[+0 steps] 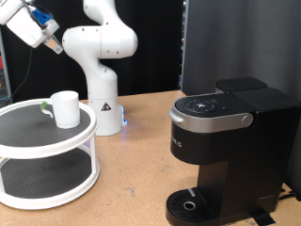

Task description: Make a cup of coffee with the keurig machine

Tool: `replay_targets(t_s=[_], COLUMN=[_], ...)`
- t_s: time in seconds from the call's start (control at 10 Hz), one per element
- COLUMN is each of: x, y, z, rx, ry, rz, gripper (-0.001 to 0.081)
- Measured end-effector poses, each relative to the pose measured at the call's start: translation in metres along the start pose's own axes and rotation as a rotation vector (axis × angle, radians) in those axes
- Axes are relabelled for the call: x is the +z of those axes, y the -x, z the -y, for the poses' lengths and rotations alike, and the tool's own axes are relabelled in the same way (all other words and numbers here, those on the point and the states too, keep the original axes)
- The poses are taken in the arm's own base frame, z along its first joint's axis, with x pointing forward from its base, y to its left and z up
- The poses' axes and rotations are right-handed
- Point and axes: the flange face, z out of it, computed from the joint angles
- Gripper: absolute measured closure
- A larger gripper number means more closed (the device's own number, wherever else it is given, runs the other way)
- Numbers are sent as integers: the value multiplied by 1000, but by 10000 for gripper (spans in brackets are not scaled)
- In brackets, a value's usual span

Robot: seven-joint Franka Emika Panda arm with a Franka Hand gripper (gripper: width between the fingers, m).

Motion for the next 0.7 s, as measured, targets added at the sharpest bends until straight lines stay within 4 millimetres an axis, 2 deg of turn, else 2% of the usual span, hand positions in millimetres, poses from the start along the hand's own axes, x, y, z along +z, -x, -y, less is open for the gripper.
replay_targets(t_s=[0.3, 0.7], x=[-2, -18], y=[5, 31], z=[3, 8], rx=[-16, -61], ry=[-23, -94], rz=[20, 11], gripper=[805, 805])
